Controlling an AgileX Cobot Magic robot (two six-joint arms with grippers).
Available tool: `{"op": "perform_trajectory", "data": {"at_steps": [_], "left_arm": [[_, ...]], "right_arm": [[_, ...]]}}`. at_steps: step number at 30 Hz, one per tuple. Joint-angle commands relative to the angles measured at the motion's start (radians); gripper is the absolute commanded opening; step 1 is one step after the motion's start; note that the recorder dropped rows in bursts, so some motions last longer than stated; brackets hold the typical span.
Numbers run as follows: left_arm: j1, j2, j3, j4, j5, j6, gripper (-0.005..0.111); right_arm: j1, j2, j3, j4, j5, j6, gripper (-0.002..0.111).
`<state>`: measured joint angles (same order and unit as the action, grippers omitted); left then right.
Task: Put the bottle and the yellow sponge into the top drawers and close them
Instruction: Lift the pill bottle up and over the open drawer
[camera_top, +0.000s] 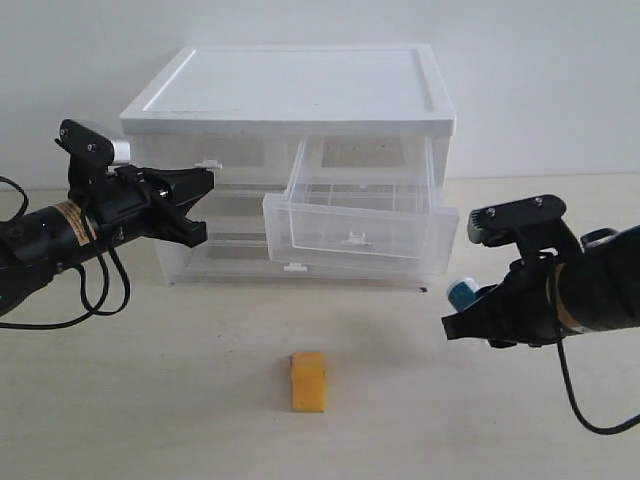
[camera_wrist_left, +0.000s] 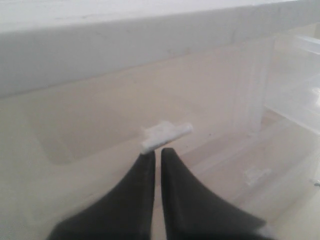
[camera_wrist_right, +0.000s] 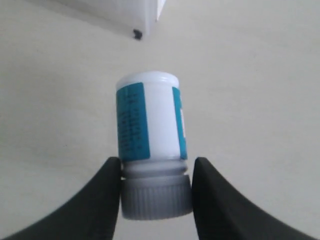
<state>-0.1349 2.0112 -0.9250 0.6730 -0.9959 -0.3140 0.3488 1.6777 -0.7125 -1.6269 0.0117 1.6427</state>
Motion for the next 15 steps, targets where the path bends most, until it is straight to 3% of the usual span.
{"op": "perform_trajectory", "data": {"at_steps": [1, 11, 15], "left_arm": [[-0.005, 0.002, -0.006, -0.008, 0.002, -0.007, 0.004], [-0.005, 0.002, -0.006, -0.006, 0.002, -0.007, 0.004], [-0.005, 0.002, -0.006, -0.006, 0.002, -0.007, 0.004]], "right_arm": [[0.0, -0.107, 0.038, -0.005, 0.049, -0.005, 0.0], [0.0, -0.391, 0.04, 0.025, 0.07, -0.004, 0.0], [0.0, -0.478, -0.028, 0.021, -0.128, -0.013, 0.0]]}}
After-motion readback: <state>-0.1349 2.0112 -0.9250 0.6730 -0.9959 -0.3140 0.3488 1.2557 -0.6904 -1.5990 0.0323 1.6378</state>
